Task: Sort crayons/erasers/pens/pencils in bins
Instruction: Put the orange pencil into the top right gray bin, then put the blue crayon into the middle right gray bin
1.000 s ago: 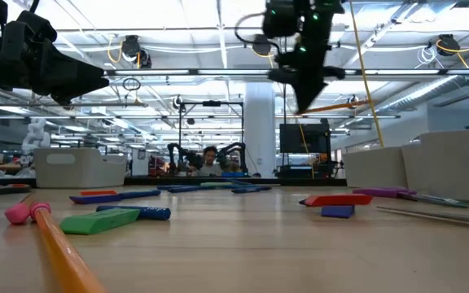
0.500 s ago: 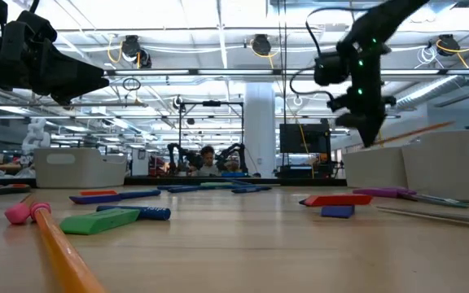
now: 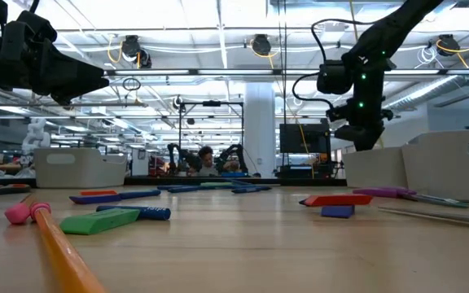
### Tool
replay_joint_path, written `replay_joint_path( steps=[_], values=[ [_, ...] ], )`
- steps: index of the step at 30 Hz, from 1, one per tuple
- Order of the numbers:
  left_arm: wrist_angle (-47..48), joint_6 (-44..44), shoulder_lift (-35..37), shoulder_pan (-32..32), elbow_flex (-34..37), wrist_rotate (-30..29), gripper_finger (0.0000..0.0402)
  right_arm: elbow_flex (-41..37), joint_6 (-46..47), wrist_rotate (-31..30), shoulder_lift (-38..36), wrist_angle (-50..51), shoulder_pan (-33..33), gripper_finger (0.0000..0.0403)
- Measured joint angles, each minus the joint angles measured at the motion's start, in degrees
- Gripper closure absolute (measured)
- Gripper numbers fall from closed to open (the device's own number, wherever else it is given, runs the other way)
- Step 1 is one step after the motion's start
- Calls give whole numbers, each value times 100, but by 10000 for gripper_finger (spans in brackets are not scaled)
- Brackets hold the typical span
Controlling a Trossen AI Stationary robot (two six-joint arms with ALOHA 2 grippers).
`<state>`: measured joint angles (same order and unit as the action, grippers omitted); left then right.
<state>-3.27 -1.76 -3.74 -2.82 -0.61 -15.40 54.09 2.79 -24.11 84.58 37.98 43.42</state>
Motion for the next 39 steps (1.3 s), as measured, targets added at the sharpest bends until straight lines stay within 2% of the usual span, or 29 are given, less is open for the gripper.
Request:
replay_joint_path(
  steps=[5, 10, 13, 16, 19, 22, 31, 34, 39],
  values=[
    [0, 0, 0, 1, -1, 0, 204, 339, -114, 5, 0, 292, -93, 299],
    [0, 0, -1, 0, -1, 0, 204, 952, 270, 110, 0, 449, -613, 274],
    [0, 0, 1, 1, -1, 0, 204, 1163, 313, 784, -9, -109, -1169, 267],
    [0, 0, -1, -1, -1, 0, 204, 1178, 278, 1591, -1, -1152, -1736, 266],
    [0, 0, 0, 1, -1, 0, 204, 1187, 185, 1835, 142, -1963, -2234, 266],
    [0, 0, 0, 0, -1, -1, 204, 1187, -52, 1974, 396, -2195, -2521, 266],
    [0, 0, 1, 1, -1, -2, 204, 1180, -60, 2155, 1750, -2407, -2553, 263],
    [-2, 0, 1, 1, -1, -2, 204, 1178, -54, 2317, 2086, -2512, -2460, 247],
    [-1, 0, 1, 0, -1, -2, 204, 1178, -216, 1939, 2303, -2981, -2381, 213]
  ],
)
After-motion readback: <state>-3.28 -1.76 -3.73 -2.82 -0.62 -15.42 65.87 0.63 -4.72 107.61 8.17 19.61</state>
